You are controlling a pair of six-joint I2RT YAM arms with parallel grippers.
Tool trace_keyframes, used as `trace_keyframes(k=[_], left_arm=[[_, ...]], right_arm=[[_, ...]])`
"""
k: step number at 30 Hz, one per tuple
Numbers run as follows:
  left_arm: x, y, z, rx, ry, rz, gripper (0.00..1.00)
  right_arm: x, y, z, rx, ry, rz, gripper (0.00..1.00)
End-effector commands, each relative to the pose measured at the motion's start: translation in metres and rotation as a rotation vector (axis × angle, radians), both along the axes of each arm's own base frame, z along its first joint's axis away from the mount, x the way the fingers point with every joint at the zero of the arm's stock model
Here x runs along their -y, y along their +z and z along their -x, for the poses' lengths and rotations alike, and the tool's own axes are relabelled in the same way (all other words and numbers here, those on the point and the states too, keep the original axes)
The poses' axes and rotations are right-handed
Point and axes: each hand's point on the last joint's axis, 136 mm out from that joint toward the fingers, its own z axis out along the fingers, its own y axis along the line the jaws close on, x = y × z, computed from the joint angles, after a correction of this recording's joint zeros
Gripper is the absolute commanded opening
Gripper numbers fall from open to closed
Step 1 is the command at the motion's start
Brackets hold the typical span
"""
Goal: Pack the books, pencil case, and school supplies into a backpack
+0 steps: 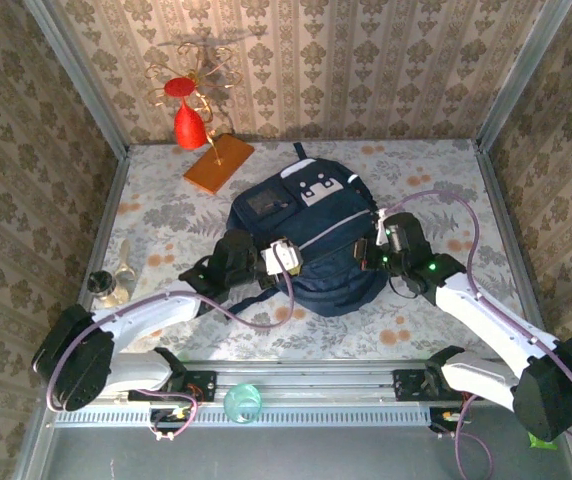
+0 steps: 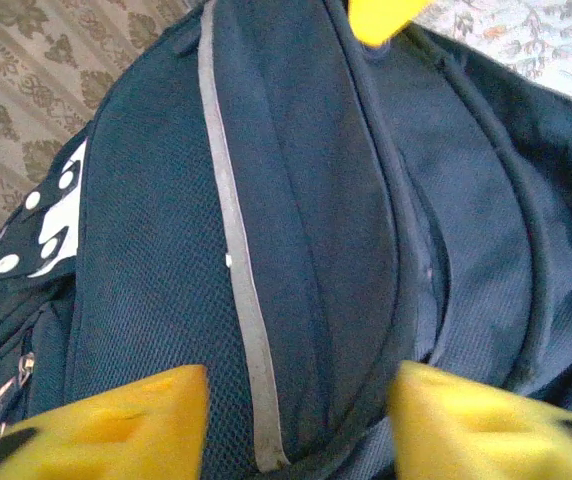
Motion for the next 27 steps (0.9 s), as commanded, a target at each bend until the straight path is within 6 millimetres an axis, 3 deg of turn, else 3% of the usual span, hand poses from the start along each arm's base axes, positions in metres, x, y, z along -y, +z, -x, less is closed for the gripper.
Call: trace_keyframes(k=[1,4,9,14,17,21,24,27], left_arm=[[0.018,0.022,0.014,-0.026,-0.013,0.045,0.59],[0.039,0.025,0.018,-0.015,-0.027,0.016,0.61],[0.071,0.025,0.006,0.017,-0.010,-0.018,0.60],[0.085,0.010,-0.008,0.043,-0.005,-0.081,0.52],[0.089,0.005,-0.012,0.050,-0.002,-0.097,0.43],[0.087,0.004,-0.013,0.052,-0.007,-0.102,0.23],[0.078,0.002,-0.011,0.050,-0.018,-0.105,0.00],[0.063,0.003,-0.009,0.046,-0.028,-0.098,0.00]], right_arm=[[-0.013,0.014,-0.001,0.070,0.042,-0.024,0.00],[-0.018,0.013,0.001,0.068,0.058,-0.026,0.00],[-0.021,0.012,0.001,0.068,0.058,-0.040,0.00],[-0.021,0.011,0.002,0.066,0.052,-0.049,0.00],[-0.021,0.012,0.002,0.068,0.051,-0.049,0.00],[-0.021,0.013,0.003,0.070,0.061,-0.038,0.00],[-0.015,0.009,0.005,0.065,0.063,0.011,0.00],[-0.006,0.005,0.007,0.061,0.060,0.074,0.00]])
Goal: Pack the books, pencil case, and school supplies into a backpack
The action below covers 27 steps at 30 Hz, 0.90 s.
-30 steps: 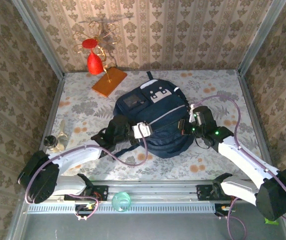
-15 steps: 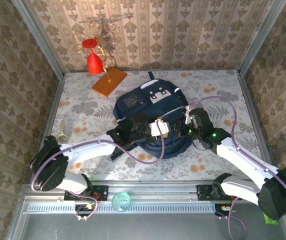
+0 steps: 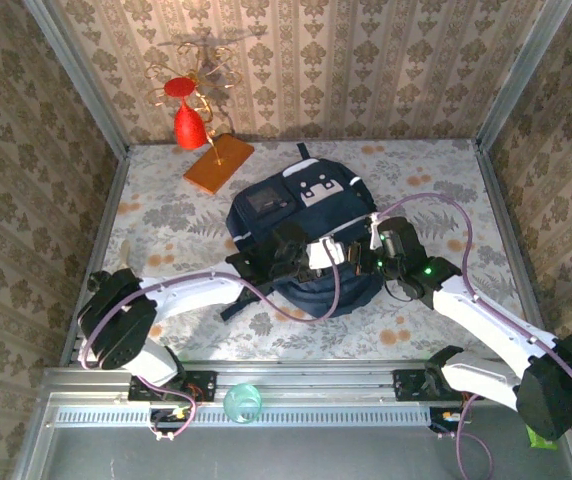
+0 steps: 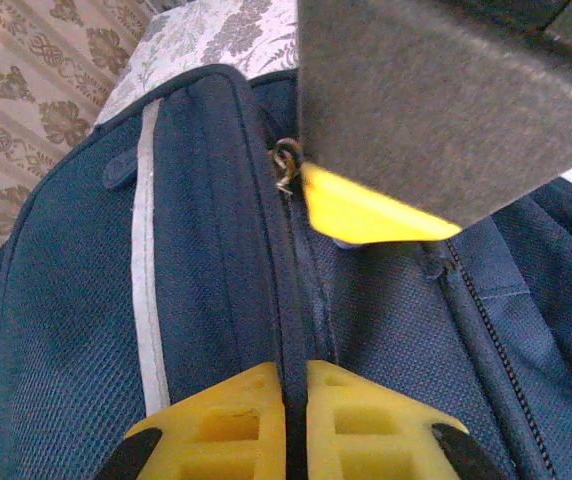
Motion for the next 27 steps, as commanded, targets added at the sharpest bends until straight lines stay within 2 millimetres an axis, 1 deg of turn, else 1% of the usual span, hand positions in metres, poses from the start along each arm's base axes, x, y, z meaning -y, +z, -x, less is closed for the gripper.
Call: trace_keyframes(k=[1,2,7,12,15,18,20,21,22,23,24,26,27], left_arm=[[-0.021,0.006,0.001,0.006,-0.019,0.008,0.00],[-0.028,0.003,0.003,-0.006,-0.029,0.010,0.00],[-0.053,0.006,0.007,-0.039,-0.060,0.047,0.00],[-0.071,0.000,0.009,-0.054,-0.079,0.007,0.00],[-0.082,-0.002,0.006,-0.061,-0.062,-0.006,0.00],[-0.091,0.001,0.001,-0.061,-0.031,0.011,0.00],[-0.093,0.006,-0.001,-0.053,-0.017,0.035,0.00],[-0.092,0.010,-0.001,-0.057,-0.018,0.050,0.09],[-0.089,0.014,0.001,-0.069,-0.026,0.068,0.20],[-0.085,0.018,0.003,-0.081,-0.033,0.084,0.29],[-0.082,0.021,0.005,-0.084,-0.039,0.092,0.36],[-0.072,0.028,0.010,-0.070,-0.055,0.100,0.46],[-0.068,0.031,0.013,-0.059,-0.067,0.097,0.48]], right_arm=[[0.009,0.008,0.002,0.043,0.008,0.077,0.00],[0.013,0.007,0.003,0.043,0.004,0.098,0.00],[0.022,0.004,0.005,0.039,-0.011,0.144,0.00],[0.032,0.003,0.003,0.032,-0.048,0.176,0.00],[0.037,0.005,0.000,0.027,-0.064,0.181,0.00],[0.029,0.010,-0.001,0.030,-0.036,0.154,0.00],[0.016,0.013,0.001,0.039,0.007,0.108,0.00],[0.010,0.014,0.002,0.043,0.025,0.092,0.00],[0.005,0.015,0.004,0.049,0.041,0.076,0.00],[0.000,0.015,0.005,0.053,0.056,0.064,0.00],[-0.002,0.016,0.006,0.057,0.062,0.055,0.00],[-0.006,0.015,0.007,0.062,0.070,0.043,0.00],[-0.007,0.015,0.007,0.063,0.074,0.039,0.00]])
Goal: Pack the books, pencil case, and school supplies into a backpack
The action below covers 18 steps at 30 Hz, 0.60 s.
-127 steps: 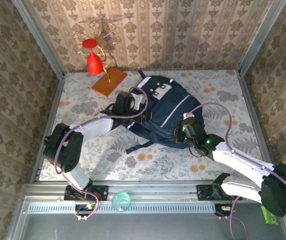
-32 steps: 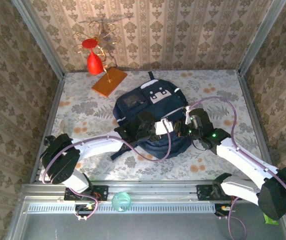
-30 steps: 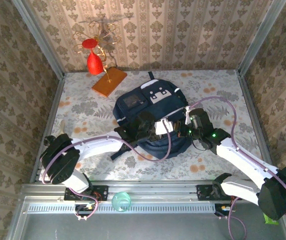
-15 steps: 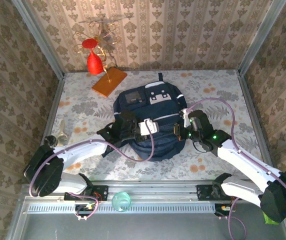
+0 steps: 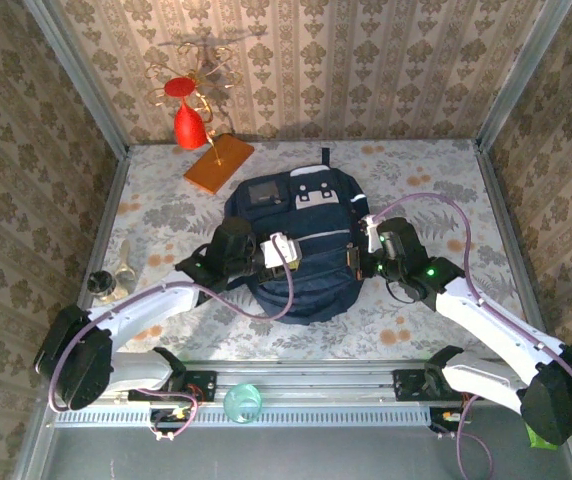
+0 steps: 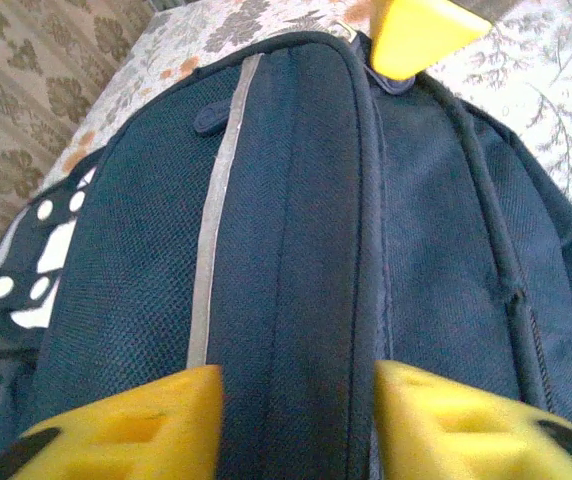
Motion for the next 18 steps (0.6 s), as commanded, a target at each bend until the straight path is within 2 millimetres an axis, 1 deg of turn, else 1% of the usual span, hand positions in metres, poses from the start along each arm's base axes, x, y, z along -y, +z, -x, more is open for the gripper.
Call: trace_keyframes(k=[1,2,5,10,14,18], left_arm=[[0.016,0.020,0.009,0.027,-0.027,0.025,0.51],[0.021,0.022,0.010,0.035,-0.036,0.024,0.53],[0.035,0.023,0.011,0.043,-0.052,0.006,0.54],[0.057,0.021,0.006,0.057,-0.069,-0.027,0.53],[0.070,0.013,0.003,0.056,-0.096,-0.079,0.51],[0.077,0.006,0.001,0.055,-0.109,-0.109,0.49]], right_arm=[[-0.003,0.006,-0.003,0.038,-0.007,-0.021,0.00],[-0.004,0.006,-0.002,0.038,-0.003,-0.025,0.00],[-0.007,0.006,-0.001,0.039,0.005,-0.035,0.00],[-0.011,0.008,0.001,0.045,0.015,-0.042,0.00],[-0.012,0.009,0.001,0.049,0.011,-0.054,0.00],[-0.013,0.009,0.001,0.050,0.009,-0.059,0.00]])
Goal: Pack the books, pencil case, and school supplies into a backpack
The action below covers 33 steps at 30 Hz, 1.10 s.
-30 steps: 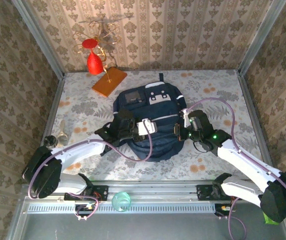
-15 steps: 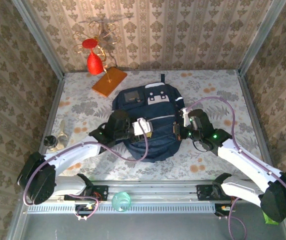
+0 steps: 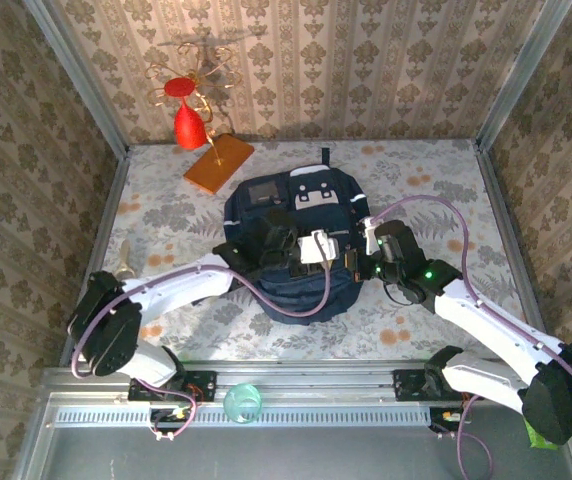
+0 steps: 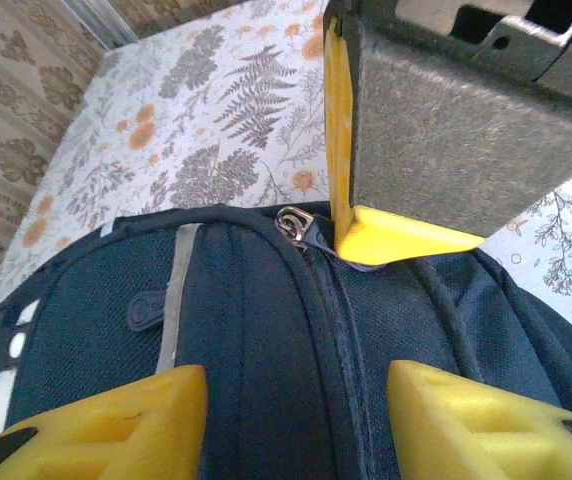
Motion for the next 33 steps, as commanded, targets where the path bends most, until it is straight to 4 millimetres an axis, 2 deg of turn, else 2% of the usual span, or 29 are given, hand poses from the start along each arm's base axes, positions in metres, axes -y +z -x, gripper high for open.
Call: trace_keyframes(k=[1,4,9,14,20,33], left_arm=[[0.004,-0.002,-0.002,0.019,-0.011,-0.038,0.46],[0.004,-0.008,-0.005,0.025,-0.008,-0.059,0.39],[-0.002,-0.018,-0.007,0.037,-0.001,-0.096,0.20],[-0.013,-0.020,0.001,0.036,-0.037,-0.100,0.00],[-0.035,-0.022,0.014,0.030,-0.100,-0.035,0.00],[-0.060,-0.021,0.011,0.046,-0.113,0.014,0.00]], right_arm=[[-0.005,0.012,-0.003,0.052,0.000,-0.040,0.00],[-0.006,0.011,-0.003,0.051,0.000,-0.042,0.00],[-0.004,0.010,-0.002,0.057,0.006,-0.027,0.00],[0.007,-0.003,0.004,0.058,0.026,0.049,0.00],[0.015,-0.011,0.010,0.071,0.043,0.058,0.00],[0.023,-0.011,-0.004,0.058,-0.048,0.079,0.00]])
